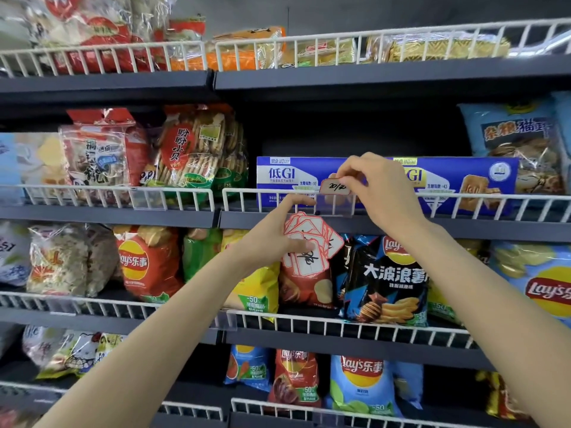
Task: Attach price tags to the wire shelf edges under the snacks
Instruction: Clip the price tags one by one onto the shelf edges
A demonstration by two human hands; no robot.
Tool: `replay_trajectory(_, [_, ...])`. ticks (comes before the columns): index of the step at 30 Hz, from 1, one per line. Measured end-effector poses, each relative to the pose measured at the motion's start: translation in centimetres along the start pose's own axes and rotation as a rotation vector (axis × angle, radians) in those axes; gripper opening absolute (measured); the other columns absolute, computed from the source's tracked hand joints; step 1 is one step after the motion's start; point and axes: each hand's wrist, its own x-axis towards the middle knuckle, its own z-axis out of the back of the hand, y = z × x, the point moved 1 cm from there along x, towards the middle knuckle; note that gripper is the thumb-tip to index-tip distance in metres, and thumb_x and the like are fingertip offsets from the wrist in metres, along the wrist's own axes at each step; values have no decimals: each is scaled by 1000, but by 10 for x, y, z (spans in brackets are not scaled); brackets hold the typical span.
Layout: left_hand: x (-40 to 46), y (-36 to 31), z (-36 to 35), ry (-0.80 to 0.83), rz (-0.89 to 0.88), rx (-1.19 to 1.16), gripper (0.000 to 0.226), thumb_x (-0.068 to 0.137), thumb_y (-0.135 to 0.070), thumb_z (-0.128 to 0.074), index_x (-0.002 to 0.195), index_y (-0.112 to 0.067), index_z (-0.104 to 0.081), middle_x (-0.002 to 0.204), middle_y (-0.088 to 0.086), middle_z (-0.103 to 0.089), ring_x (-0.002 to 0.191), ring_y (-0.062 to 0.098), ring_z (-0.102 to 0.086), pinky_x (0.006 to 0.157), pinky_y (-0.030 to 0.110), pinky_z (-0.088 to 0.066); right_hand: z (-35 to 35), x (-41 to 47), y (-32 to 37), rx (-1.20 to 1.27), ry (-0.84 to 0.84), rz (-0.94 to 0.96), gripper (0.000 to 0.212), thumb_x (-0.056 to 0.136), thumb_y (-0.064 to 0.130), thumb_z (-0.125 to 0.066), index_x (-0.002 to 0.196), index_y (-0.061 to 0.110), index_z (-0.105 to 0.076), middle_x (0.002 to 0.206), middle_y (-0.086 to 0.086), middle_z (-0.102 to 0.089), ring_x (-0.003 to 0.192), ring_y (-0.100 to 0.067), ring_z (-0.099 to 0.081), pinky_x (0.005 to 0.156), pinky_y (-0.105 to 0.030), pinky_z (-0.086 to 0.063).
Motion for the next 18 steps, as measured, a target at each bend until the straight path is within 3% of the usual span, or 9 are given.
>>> replay_trajectory(2, [-2, -3, 4, 19, -13, 61, 58, 82, -6, -69, 121, -40, -41, 115, 8, -55, 97, 26, -64, 79, 36, -58, 0, 1, 2, -39, 40, 14, 15, 94, 21, -53, 98, 15, -66, 96, -2, -61, 91, -13, -56, 66, -23, -38])
replay_trajectory(6, [-4, -9, 9, 46, -23, 101, 58, 84, -5, -67, 126, -36, -41, 111, 0, -52, 80, 10, -60, 57, 15, -50, -1, 3, 5, -180, 85, 37, 15, 94, 25, -53, 102, 18, -63, 101, 0, -64, 95, -15, -57, 64, -25, -35])
replay_trajectory(12, [-4, -6, 8, 55, -14, 60, 60, 84, -2, -66, 128, -35, -40, 100, -4, -50, 66, 5, -57, 51, 12, -45, -6, -4, 4, -192, 79, -10, 17, 93, 25, -54, 100, 15, -65, 104, -4, -63, 99, -17, -56, 67, -23, -35])
replay_trajectory(18, [-1, -3, 7, 40, -8, 23, 59, 84, -3, -67, 123, -38, -42, 118, 6, -50, 87, 17, -62, 52, 15, -48, -9, -10, 3, -164, 56, -38, 19, 93, 26, -54, 102, 16, -67, 101, -5, -60, 98, -15, -47, 70, -23, -32])
